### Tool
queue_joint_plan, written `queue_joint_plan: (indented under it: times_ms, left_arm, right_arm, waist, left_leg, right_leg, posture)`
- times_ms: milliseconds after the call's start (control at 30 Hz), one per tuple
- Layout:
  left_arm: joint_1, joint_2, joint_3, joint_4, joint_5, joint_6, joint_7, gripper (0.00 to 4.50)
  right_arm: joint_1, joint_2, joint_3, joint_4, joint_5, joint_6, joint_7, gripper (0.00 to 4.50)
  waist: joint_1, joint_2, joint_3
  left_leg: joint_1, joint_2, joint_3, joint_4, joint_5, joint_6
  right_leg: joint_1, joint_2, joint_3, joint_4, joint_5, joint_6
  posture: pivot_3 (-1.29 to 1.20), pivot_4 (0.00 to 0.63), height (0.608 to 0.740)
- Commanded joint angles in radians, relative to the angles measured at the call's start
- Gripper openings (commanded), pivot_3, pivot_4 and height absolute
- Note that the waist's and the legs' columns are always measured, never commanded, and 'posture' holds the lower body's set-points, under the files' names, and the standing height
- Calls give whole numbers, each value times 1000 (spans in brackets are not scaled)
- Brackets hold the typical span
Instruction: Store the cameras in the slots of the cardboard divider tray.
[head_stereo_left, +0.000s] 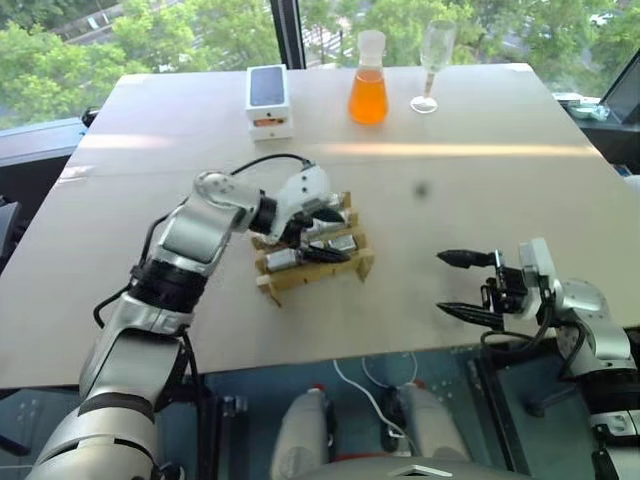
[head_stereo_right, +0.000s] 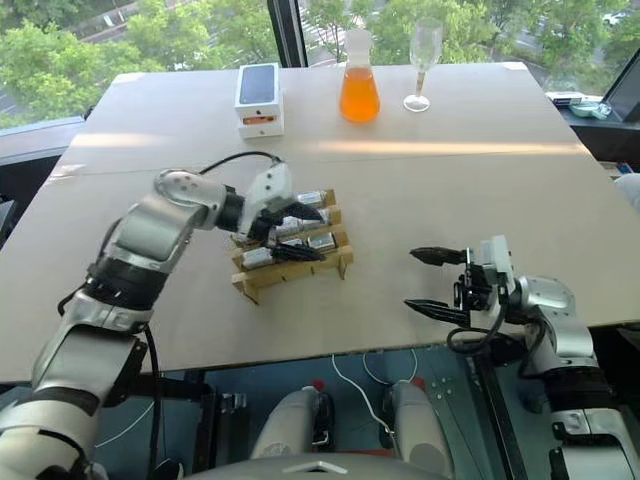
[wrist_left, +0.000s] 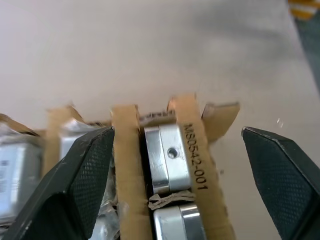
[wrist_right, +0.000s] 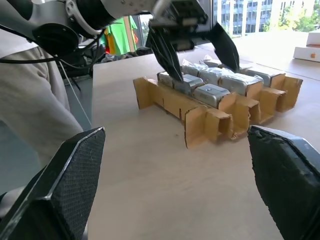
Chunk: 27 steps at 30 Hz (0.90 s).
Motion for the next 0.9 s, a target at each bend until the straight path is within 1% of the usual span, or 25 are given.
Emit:
queue_joint_plan:
  times_ms: [33,67,133,200,300,433,500,567,667,800,900]
  left_arm:
    - [138,16,211,-211,-138,69,89,4235]
    - [196,8,268,-267,-168,88,127,4235]
    - [316,-2,364,-363,-200,129,210,4235]
    - [449,-11,434,-430,-173,76,281,4235]
    - [625,-61,551,-492,-186,38,371,4235]
    - [847,-134,641,-526,-163,-90,440,4235]
    - [931,-161,654,-505,-142,-171,450,4235]
    - [979,-190,669,-454,-151,-245,451,4235]
    - [1005,-190,676,-396,-146,-331,450,4235]
    - [994,-142,698,-310,-154,-393,428,4235]
    - [973,-93,712,-203,-179,-425,375,4235]
  right_arm:
    - [-15,0,-41,44,-47,-47,-45,4500]
    - [-24,4,-48,70,-81,-72,-84,4500]
    - [-36,6,-62,105,-110,-103,-115,4500]
    - [-47,4,-75,131,-117,-127,-116,4500]
    - [-70,-8,-76,176,-142,-139,-126,4500]
    - [-102,-17,-84,250,-162,-170,-118,4500]
    - [-117,-20,-85,293,-178,-194,-114,4500]
    - [-128,-19,-86,333,-190,-218,-108,4500]
    - [-130,-21,-89,361,-198,-236,-99,4500]
    - [-122,-34,-91,380,-199,-250,-61,4500]
    - [-143,-53,-102,405,-203,-257,-47,4500]
  waist:
    - [-2,0,0]
    - [-4,0,0]
    - [-5,0,0]
    - [-7,0,0]
    - [-6,0,0]
    - [-2,0,0]
    - [-2,0,-1]
    - [2,0,-1]
    - [14,0,-1]
    - [13,0,-1]
    - [12,1,-1]
  left_leg:
    - [0,0,0,0,0,0]
    - [0,0,0,0,0,0]
    - [0,0,0,0,0,0]
    - [0,-1,0,0,0,0]
    - [2,-1,1,0,0,0]
    - [6,-1,1,-1,-1,2]
    - [8,-1,1,-2,-2,4]
    - [11,-1,1,-3,-3,5]
    - [10,-1,0,-3,-3,5]
    - [10,-1,-1,-3,-3,5]
    - [10,-1,-1,-3,-3,5]
  right_leg:
    - [0,-2,0,0,0,0]
    - [0,-3,0,0,0,0]
    - [0,-4,0,0,0,0]
    - [1,-5,0,0,0,0]
    - [2,-6,0,0,0,0]
    - [6,-7,-1,0,0,0]
    - [8,-7,-1,-1,0,0]
    - [10,-7,0,-2,0,0]
    - [10,-7,-2,-2,-1,2]
    - [10,-7,-3,-2,-1,2]
    - [10,-7,-3,-2,-1,2]
  posture:
    - [0,150,740]
    - [0,150,740]
    - [0,150,740]
    - [0,150,740]
    - [0,150,740]
    - [0,150,740]
    - [0,150,740]
    - [0,150,740]
    - [0,150,740]
    - [0,150,740]
    - [0,150,740]
